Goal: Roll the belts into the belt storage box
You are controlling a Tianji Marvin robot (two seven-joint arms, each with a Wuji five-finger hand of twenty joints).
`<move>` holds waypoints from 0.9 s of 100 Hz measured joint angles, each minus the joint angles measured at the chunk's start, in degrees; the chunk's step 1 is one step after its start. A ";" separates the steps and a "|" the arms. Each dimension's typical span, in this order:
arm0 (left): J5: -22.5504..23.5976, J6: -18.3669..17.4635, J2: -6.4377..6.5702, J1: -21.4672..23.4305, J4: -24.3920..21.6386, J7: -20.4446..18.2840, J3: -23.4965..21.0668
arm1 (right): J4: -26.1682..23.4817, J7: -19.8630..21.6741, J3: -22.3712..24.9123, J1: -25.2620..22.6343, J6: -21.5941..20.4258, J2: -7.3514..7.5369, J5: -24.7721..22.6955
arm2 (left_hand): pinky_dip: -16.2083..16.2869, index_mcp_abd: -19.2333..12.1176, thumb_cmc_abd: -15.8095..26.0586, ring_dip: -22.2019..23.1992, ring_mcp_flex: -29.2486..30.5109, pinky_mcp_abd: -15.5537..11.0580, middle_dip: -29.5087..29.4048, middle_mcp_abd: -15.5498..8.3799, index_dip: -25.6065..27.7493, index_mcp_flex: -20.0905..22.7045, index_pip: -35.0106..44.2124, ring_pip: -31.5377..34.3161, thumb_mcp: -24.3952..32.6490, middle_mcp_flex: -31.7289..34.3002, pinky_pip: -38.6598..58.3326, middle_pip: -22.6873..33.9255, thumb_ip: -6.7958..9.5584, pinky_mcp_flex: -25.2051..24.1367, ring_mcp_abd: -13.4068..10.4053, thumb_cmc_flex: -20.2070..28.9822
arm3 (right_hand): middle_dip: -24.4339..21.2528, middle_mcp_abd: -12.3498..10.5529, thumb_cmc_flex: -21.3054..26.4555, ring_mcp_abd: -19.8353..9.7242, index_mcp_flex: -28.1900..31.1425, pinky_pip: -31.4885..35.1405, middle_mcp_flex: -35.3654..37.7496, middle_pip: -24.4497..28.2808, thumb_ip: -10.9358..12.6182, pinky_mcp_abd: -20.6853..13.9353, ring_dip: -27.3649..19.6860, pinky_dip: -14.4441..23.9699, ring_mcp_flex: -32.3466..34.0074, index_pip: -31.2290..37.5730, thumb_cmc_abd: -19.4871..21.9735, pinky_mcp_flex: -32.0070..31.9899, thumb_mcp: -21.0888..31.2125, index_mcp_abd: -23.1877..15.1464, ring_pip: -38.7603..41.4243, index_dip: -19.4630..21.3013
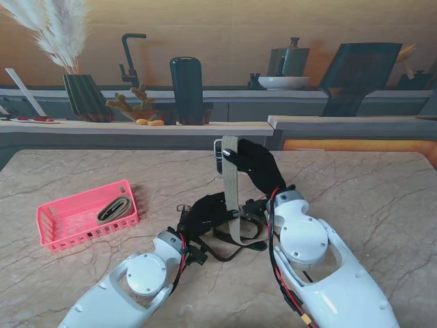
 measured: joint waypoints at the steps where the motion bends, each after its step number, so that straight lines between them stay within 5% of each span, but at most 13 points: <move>1: 1.51 -0.27 -0.08 -0.22 0.38 0.85 0.15 | -0.18 0.02 0.07 -0.14 0.25 -0.01 0.27 | 0.00 0.00 0.00 0.01 0.00 0.00 0.00 -0.02 -0.01 0.00 0.02 0.16 0.00 0.00 0.08 0.04 0.01 0.01 0.00 0.00 | 0.25 0.21 0.00 0.17 0.00 0.12 -0.48 0.21 0.00 -0.01 0.36 0.00 -0.19 0.00 0.00 0.02 0.03 0.00 0.54 0.00; 8: 10.01 -2.30 -0.83 -2.17 3.92 6.17 1.09 | -1.17 0.14 0.41 -1.10 1.43 -0.03 0.78 | 0.01 0.01 -0.02 0.02 0.00 0.00 0.06 -0.02 -0.26 0.00 0.19 1.01 0.00 0.24 0.74 1.75 0.01 0.02 0.00 0.00 | 2.00 1.21 0.01 0.47 0.00 2.57 -3.90 3.67 0.00 -0.95 3.90 -0.01 -2.17 0.00 0.00 0.09 0.14 0.03 6.44 -0.08; 25: 11.38 -2.62 -1.32 -4.06 6.31 7.47 0.98 | -2.44 0.52 0.79 -2.62 3.40 -0.04 1.75 | 0.01 1.61 -0.33 0.21 0.00 0.00 1.28 0.43 -0.75 -0.09 1.36 2.68 0.72 0.59 1.57 3.77 -0.17 -0.07 0.58 0.00 | 4.21 2.74 0.01 1.53 0.67 8.96 -5.36 10.19 0.00 -2.97 9.14 2.05 -2.67 0.00 -0.08 1.05 1.22 1.34 15.46 -0.09; 38: 22.76 -3.89 -1.53 -5.16 8.60 14.60 1.34 | -2.77 0.25 0.81 -3.15 4.75 -0.23 2.58 | 0.01 1.92 -0.33 1.04 0.00 0.01 1.82 0.62 -0.75 -0.23 1.99 3.59 0.78 0.59 2.30 5.08 -0.23 -0.08 0.59 -0.13 | 4.36 3.37 0.01 2.04 1.39 12.40 -5.36 11.61 0.00 -3.93 10.70 3.53 -2.67 0.01 -0.57 1.46 2.01 2.36 18.08 -0.09; 76: 24.38 -4.10 -1.71 -5.50 9.29 18.38 0.22 | -1.52 -2.48 0.43 -2.93 12.49 -2.02 8.94 | 0.73 3.79 -0.34 2.27 0.00 0.14 2.03 0.65 -0.79 -0.98 3.58 5.33 1.41 0.53 3.78 8.06 -0.27 -0.32 1.10 -0.13 | 6.23 4.23 0.01 2.79 2.86 17.36 -5.36 14.58 0.00 -4.56 13.40 6.85 -2.66 1.40 -0.57 2.48 2.09 5.07 22.40 -0.09; 90: 25.60 -3.42 -1.82 -5.47 9.32 20.72 0.23 | 0.07 -3.80 0.36 -2.33 15.28 -2.88 13.36 | 1.21 7.02 -0.35 2.29 -0.53 0.78 2.03 0.75 -1.55 -5.82 4.32 5.92 1.45 -1.84 4.54 9.55 -0.27 -1.11 1.58 -0.18 | 6.45 4.44 0.01 3.00 2.88 17.87 -5.36 14.60 0.00 -4.59 13.89 6.93 -2.66 1.88 -0.57 2.48 2.12 5.25 22.87 -0.09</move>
